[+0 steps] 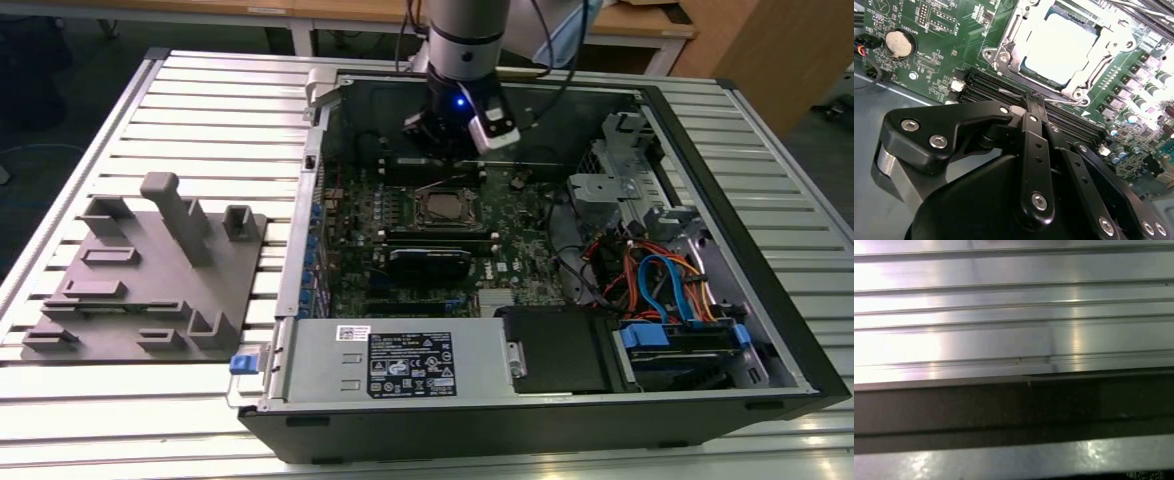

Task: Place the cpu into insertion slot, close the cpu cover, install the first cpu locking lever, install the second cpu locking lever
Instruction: 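Install the first cpu locking lever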

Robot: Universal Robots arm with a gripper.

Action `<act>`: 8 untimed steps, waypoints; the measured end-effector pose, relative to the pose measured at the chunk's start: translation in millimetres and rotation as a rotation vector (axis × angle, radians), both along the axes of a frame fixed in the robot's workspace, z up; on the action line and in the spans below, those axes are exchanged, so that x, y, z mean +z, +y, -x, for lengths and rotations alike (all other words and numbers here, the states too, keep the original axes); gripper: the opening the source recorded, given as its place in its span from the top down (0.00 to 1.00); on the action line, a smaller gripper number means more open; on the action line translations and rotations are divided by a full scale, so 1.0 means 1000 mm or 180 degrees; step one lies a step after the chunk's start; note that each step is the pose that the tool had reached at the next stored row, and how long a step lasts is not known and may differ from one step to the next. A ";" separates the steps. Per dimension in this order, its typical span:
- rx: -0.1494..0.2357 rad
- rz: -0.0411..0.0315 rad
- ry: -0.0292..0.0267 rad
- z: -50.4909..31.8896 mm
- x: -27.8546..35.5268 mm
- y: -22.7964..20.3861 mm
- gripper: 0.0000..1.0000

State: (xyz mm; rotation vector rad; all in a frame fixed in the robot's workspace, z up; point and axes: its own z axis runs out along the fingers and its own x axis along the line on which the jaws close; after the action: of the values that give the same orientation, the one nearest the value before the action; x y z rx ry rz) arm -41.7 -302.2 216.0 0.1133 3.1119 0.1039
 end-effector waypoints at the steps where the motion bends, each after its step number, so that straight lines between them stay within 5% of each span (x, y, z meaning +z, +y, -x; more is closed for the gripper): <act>1: 0.0000 0.0000 0.0000 -0.0008 -0.0003 0.0000 0.90; 8: -0.0001 0.0000 0.0000 -0.0052 -0.0023 0.0000 0.90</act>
State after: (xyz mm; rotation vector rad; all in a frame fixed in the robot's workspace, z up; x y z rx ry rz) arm -36.5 -302.2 213.7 0.1139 3.1119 0.1038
